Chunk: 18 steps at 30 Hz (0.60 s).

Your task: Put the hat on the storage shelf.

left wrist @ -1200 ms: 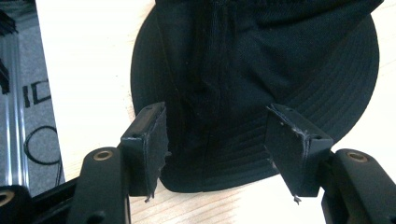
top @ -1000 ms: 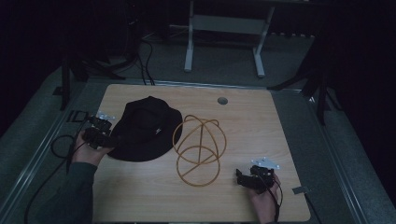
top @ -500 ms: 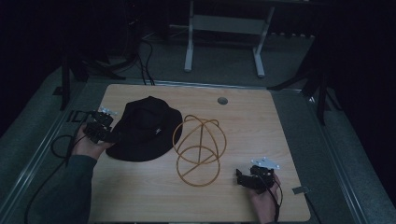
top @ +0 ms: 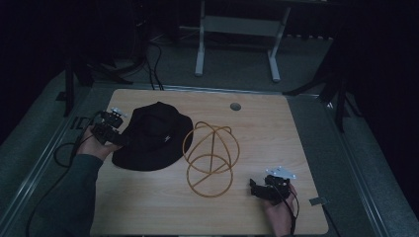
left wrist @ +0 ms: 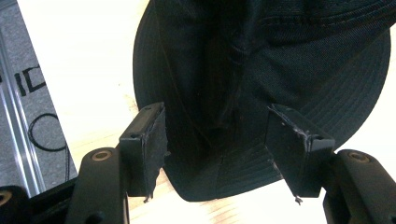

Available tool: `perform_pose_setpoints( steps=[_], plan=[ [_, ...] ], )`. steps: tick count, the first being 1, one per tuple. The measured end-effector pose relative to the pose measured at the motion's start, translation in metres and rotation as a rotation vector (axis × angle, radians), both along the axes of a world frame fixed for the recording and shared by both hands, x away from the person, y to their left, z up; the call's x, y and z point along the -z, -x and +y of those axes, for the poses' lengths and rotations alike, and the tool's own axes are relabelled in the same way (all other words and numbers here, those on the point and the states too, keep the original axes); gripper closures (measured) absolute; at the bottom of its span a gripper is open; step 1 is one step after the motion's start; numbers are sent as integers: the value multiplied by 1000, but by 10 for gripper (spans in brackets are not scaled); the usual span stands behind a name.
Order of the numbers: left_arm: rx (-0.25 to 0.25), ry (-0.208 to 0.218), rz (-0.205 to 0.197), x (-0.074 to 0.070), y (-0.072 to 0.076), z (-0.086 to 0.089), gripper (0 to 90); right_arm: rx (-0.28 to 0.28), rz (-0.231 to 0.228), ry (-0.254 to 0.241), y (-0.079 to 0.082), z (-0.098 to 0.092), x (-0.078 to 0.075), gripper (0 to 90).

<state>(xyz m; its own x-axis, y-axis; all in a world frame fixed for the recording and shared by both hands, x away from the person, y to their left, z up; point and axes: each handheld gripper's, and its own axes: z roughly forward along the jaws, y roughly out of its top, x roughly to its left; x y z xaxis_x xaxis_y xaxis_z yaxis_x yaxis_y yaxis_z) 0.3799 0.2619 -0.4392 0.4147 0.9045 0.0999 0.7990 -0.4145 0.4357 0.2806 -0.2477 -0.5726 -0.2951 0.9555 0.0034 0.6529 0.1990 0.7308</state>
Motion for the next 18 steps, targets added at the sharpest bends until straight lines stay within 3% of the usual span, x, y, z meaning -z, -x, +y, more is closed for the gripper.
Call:
perform_pose_setpoints(
  steps=[11, 18],
  plan=[
    [6, 24, 20, -8, -13, 2, 407, 0, 0, 0, 0, 0, 0, 116],
    [17, 13, 48, -9, -20, 1, 405, 0, 1, 0, 0, 0, 0, 116]
  ],
)
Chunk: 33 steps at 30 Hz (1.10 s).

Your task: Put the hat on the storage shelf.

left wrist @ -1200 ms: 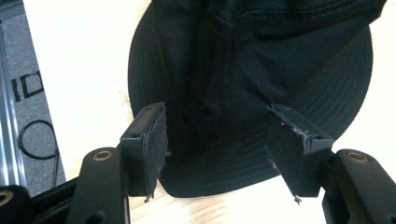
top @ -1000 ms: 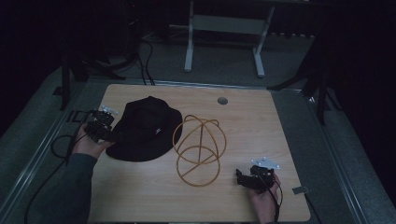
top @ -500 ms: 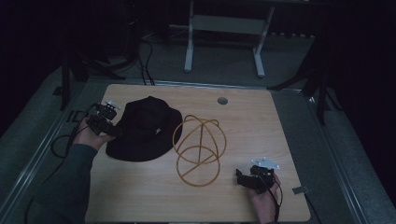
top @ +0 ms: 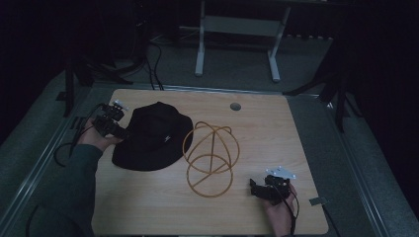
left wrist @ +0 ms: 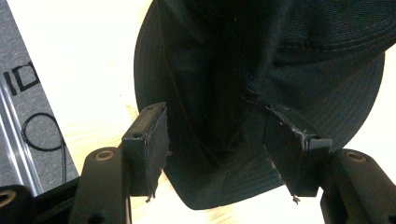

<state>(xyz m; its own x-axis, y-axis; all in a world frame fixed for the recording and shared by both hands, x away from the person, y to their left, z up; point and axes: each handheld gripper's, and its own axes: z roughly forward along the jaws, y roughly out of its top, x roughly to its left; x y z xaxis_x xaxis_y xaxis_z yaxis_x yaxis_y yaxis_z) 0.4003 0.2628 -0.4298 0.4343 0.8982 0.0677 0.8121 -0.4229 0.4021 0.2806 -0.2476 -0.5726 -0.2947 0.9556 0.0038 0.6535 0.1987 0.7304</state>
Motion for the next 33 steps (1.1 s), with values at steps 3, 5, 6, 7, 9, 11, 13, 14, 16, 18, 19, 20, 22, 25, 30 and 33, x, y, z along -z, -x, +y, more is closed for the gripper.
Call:
perform_pose_setpoints(
  steps=[3, 5, 6, 7, 9, 11, 13, 14, 16, 18, 19, 20, 22, 25, 30, 33],
  plan=[
    [1, 8, 1, -2, -3, -2, 404, 0, 0, 0, 0, 0, 0, 116],
    [2, -4, 7, -3, -5, -3, 403, 0, 0, 0, 0, 0, 0, 116],
    [4, -4, 12, -3, -6, -4, 402, 0, -1, 0, 0, 0, 0, 116],
    [7, 0, 19, -3, -7, -4, 400, 0, 0, 0, 0, 0, 0, 116],
    [-2, -3, 32, -3, -9, -6, 397, 0, -1, 0, 0, 0, 0, 116],
    [-3, 0, 43, -3, -12, -7, 394, 0, -1, 0, 0, 0, 0, 117],
    [-4, -2, 55, -2, -14, -8, 391, 0, -1, 0, 0, 0, 0, 117],
    [-4, 2, 59, -2, -16, -9, 389, -1, -1, 0, 0, 0, 0, 117],
    [-2, 13, 66, -1, -18, -9, 390, -1, -1, 0, 0, 0, 0, 117],
    [-1, 12, 80, 1, -21, -11, 397, -2, 0, 0, 0, 0, 0, 117],
    [3, 12, 88, 2, -22, -11, 404, -2, 0, 0, 0, 0, 0, 117],
    [3, 14, 93, 3, -22, -12, 412, -2, 0, 0, 0, 0, 0, 117],
    [7, 9, 103, 5, -24, -13, 433, -3, 0, 0, 0, 0, 0, 117],
    [15, -3, 113, 7, -28, -15, 463, -4, 0, 0, 0, 0, 0, 117],
    [30, -10, 122, 5, -32, -23, 498, -4, 0, 0, 0, 0, 0, 117],
    [33, -30, 137, 7, -37, -28, 508, -5, 0, 0, 0, 0, 0, 117]
  ],
)
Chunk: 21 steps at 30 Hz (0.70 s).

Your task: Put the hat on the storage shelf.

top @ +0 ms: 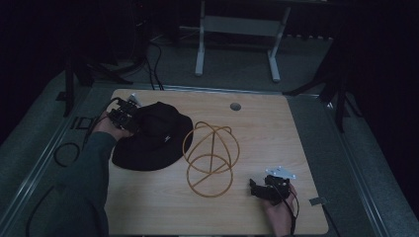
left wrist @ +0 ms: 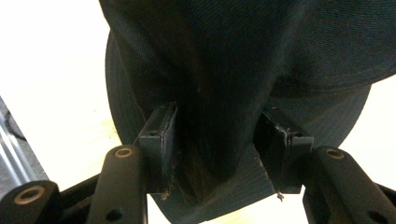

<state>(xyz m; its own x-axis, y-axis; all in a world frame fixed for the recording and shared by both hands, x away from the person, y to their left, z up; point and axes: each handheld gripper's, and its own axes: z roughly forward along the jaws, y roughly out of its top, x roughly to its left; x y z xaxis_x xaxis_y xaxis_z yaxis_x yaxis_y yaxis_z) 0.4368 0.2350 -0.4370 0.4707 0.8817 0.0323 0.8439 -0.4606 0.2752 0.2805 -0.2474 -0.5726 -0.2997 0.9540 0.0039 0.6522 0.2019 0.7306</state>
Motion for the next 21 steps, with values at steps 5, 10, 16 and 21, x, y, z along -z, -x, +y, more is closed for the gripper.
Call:
perform_pose_setpoints(
  steps=[5, 10, 16, 21],
  plan=[
    [6, -30, 24, 8, -4, -5, 516, -2, 0, 0, 0, 0, 0, 117],
    [6, -36, 36, 10, -8, -3, 573, -4, -1, 1, 0, 0, 0, 117],
    [-1, -28, 55, 12, -9, 0, 670, -4, -1, 1, 0, 0, 0, 117],
    [14, -29, 78, 13, -10, -2, 796, -4, -1, 1, 0, 0, 0, 117]
  ],
)
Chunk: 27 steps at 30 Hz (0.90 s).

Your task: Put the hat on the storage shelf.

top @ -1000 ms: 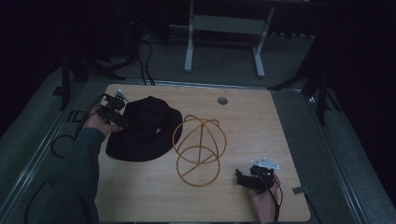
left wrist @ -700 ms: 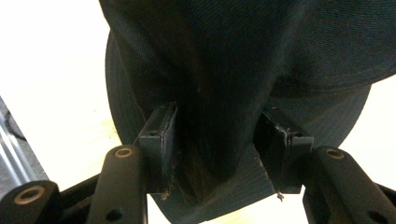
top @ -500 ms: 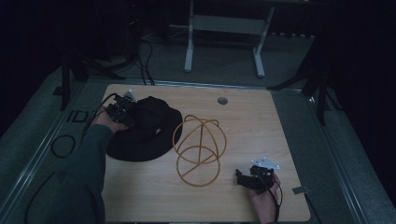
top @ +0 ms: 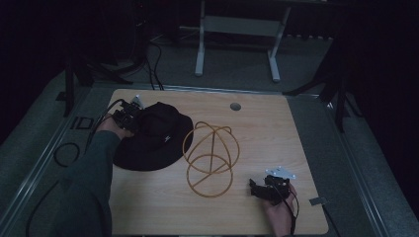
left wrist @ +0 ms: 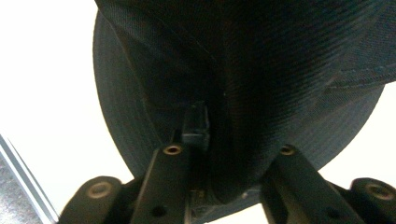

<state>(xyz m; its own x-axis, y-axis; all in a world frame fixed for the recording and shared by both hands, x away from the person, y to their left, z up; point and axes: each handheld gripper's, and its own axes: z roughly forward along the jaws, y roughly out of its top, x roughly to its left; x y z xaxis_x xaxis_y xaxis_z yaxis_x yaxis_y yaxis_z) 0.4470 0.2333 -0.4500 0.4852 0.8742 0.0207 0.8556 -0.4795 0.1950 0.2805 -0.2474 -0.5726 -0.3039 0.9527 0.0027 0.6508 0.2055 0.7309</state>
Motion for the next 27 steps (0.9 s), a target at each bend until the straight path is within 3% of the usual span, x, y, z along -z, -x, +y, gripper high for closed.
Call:
perform_pose_setpoints(
  steps=[9, 19, 21, 24, 27],
  plan=[
    [24, -16, 18, -5, 1, -5, 865, -1, 0, 0, 0, 0, 0, 117],
    [40, 42, 24, -10, 6, -8, 871, -4, -1, 0, 0, 0, 0, 117],
    [33, 54, 7, -13, 8, -7, 872, -4, 0, -1, 0, 0, 0, 117],
    [26, 94, 3, -16, 9, -4, 873, -4, 0, -2, 0, 0, 0, 117],
    [25, 89, 0, -19, 11, -3, 873, -4, -1, -1, 0, 0, 0, 117]
  ],
)
